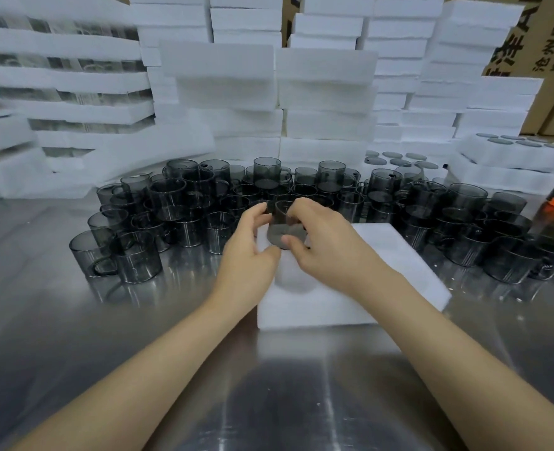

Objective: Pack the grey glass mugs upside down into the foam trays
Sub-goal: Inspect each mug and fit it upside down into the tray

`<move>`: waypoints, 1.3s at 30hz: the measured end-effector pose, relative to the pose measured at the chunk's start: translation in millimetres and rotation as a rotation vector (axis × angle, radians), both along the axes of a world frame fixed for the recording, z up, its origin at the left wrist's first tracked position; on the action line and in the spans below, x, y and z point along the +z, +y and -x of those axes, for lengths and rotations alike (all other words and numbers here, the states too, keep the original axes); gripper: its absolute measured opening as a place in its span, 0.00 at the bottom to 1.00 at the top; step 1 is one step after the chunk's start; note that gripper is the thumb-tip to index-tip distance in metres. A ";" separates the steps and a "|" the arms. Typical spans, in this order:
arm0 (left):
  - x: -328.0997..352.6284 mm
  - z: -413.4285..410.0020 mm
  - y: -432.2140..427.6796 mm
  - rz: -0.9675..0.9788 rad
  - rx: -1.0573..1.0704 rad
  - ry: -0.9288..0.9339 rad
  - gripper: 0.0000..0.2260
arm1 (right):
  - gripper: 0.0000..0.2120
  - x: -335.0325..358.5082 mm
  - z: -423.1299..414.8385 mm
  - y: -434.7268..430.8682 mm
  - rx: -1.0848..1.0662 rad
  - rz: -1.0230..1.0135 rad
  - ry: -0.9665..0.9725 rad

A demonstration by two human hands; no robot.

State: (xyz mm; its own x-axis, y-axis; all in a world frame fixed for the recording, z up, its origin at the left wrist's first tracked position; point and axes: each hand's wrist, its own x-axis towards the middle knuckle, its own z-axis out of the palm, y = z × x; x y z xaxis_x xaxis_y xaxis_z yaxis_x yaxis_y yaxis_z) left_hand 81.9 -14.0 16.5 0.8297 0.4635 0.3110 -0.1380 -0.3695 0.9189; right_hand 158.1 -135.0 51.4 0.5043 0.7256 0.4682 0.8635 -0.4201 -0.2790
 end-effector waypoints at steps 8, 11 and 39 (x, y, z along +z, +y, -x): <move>3.7 1.2 6.3 -0.022 -0.058 0.000 0.27 | 0.23 3.3 -1.2 10.0 -0.070 0.198 -0.070; 4.3 1.6 6.7 -0.076 -0.076 0.024 0.30 | 0.27 2.1 -1.4 2.7 -0.099 0.263 -0.072; -1.5 0.7 31.0 -0.004 0.048 -0.016 0.22 | 0.19 2.7 -87.3 -89.2 -0.688 -0.509 0.068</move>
State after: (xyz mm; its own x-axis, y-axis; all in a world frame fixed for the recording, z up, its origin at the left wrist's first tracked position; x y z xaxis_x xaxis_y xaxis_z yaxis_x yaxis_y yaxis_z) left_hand 81.2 17.0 15.0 0.8015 0.5012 0.3260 -0.1350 -0.3795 0.9153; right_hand 245.4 -224.2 54.1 0.7939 -0.0419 0.6066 0.4373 -0.6538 -0.6175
